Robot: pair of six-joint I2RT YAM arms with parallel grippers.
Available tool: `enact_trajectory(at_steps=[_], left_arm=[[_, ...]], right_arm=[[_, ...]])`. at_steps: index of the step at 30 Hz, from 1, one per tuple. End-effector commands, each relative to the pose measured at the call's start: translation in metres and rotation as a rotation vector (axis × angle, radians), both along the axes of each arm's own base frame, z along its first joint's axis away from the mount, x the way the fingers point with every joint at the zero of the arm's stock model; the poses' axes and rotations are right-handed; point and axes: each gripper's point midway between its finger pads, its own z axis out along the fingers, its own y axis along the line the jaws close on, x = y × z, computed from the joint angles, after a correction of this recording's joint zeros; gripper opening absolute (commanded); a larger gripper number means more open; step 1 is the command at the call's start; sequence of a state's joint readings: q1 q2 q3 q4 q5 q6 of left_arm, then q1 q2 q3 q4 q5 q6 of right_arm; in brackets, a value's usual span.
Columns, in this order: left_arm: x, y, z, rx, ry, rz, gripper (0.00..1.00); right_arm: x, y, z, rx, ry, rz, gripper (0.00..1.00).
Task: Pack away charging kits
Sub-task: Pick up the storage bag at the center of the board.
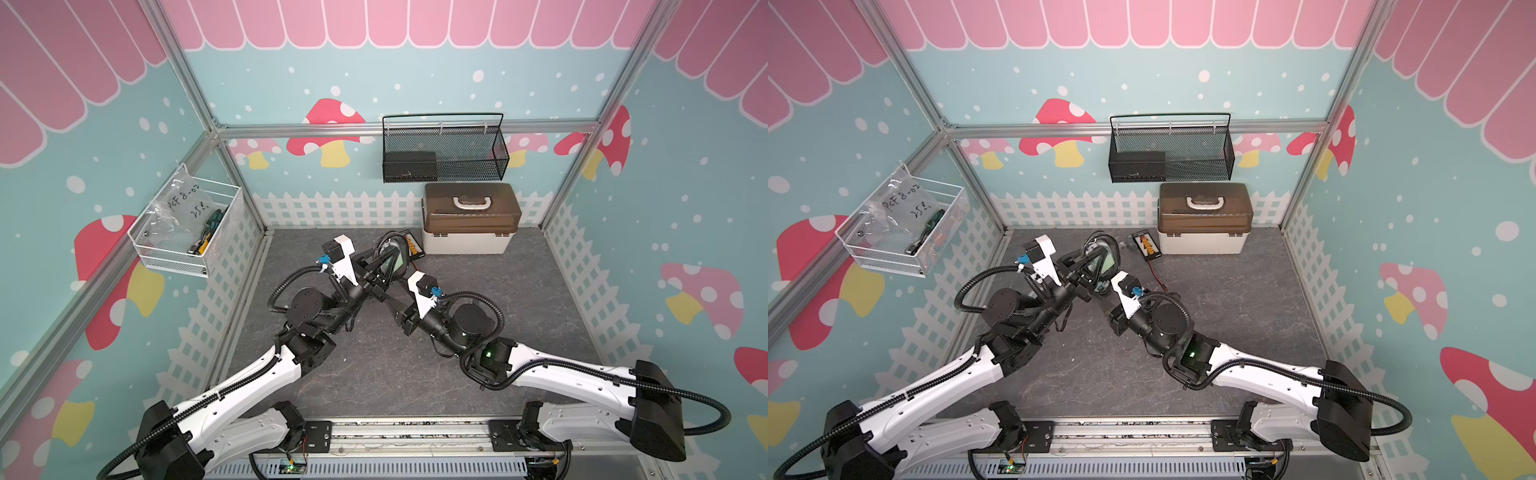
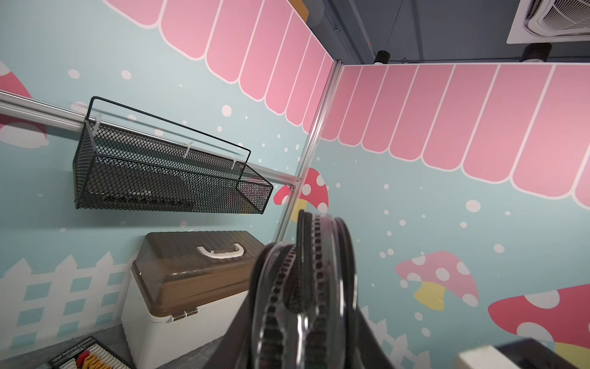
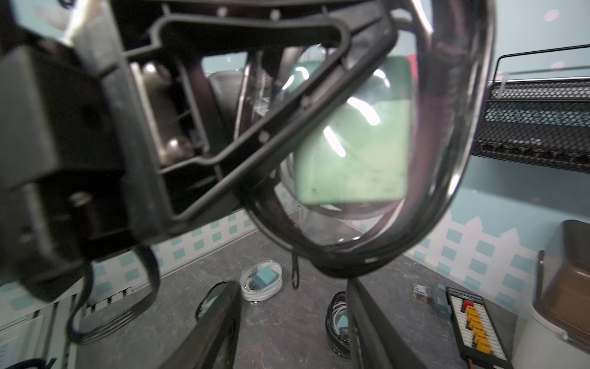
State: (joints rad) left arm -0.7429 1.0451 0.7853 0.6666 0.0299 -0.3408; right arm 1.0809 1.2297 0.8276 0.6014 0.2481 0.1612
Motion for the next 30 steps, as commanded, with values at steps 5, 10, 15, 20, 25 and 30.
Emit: enact_trajectory(at_steps=[5, 10, 15, 20, 25, 30], left_arm=[[-0.002, 0.002, 0.002, 0.002, -0.049, 0.028, 0.0], [0.002, 0.004, -0.004, -0.005, -0.039, 0.057, 0.0], [0.004, 0.006, -0.007, -0.012, -0.036, 0.069, 0.0], [0.01, 0.011, -0.013, -0.051, -0.014, 0.098, 0.0], [0.019, 0.017, -0.022, -0.12, 0.033, 0.128, 0.0], [0.024, 0.023, -0.025, -0.15, 0.058, 0.165, 0.0]], right_arm=[[0.01, 0.006, 0.016, 0.041, 0.001, -0.041, 0.41], [0.009, 0.009, 0.019, 0.054, 0.007, -0.027, 0.35], [0.008, 0.014, 0.022, 0.067, 0.016, -0.002, 0.28], [0.007, 0.016, 0.026, 0.092, 0.029, 0.013, 0.22], [0.005, 0.022, 0.028, 0.117, 0.03, 0.043, 0.22], [0.005, 0.028, 0.027, 0.119, 0.037, 0.063, 0.26]])
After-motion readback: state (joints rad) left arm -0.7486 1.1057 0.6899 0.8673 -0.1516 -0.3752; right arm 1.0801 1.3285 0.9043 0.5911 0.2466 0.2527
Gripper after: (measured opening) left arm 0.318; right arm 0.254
